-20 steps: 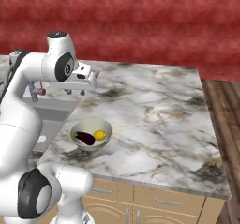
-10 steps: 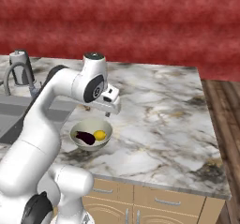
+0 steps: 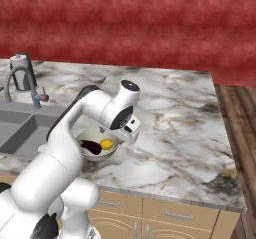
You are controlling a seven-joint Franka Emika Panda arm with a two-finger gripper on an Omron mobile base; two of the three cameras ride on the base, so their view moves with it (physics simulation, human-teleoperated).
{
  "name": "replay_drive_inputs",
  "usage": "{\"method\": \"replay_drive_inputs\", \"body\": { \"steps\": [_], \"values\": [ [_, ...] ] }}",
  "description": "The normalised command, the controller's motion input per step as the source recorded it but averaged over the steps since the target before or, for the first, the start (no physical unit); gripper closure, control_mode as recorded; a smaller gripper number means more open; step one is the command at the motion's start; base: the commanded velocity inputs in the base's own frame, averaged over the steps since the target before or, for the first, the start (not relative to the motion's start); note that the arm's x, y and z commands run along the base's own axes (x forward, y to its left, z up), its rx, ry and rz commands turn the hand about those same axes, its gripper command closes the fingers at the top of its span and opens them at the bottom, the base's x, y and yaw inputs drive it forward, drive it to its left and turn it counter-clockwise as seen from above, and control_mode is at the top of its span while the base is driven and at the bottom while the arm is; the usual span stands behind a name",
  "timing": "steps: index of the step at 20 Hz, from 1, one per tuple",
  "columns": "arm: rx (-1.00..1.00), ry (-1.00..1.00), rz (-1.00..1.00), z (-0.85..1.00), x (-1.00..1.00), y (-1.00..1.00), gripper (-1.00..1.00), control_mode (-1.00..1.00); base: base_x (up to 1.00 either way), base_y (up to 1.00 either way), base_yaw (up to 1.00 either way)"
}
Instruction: Dump the eggplant and lemon from the bowl so the bowl can be washed. Place the bowl in the sink after clearing the leftovers.
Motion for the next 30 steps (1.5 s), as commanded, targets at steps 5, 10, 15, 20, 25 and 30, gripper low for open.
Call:
{"method": "replay_drive_inputs", "body": {
  "steps": [5, 10, 15, 20, 25, 30],
  "values": [
    [0.00, 0.09, 0.00, -0.61, 0.03, 0.00, -1.00, -1.00, 0.00, 0.00, 0.00],
    [0.00, 0.06, 0.00, -0.47, 0.21, 0.11, -1.00, -1.00, 0.00, 0.00, 0.00],
    [0.00, 0.03, 0.00, -0.44, 0.19, 0.04, -1.00, -1.00, 0.00, 0.00, 0.00],
    [0.00, 0.00, 0.00, -0.34, 0.28, 0.01, -1.00, -1.00, 0.00, 0.00, 0.00],
    [0.00, 0.00, 0.00, -0.27, 0.28, 0.00, -1.00, -1.00, 0.00, 0.00, 0.00],
    [0.00, 0.00, 0.00, -0.28, 0.35, 0.05, -1.00, -1.00, 0.00, 0.00, 0.00]
  ]
}}
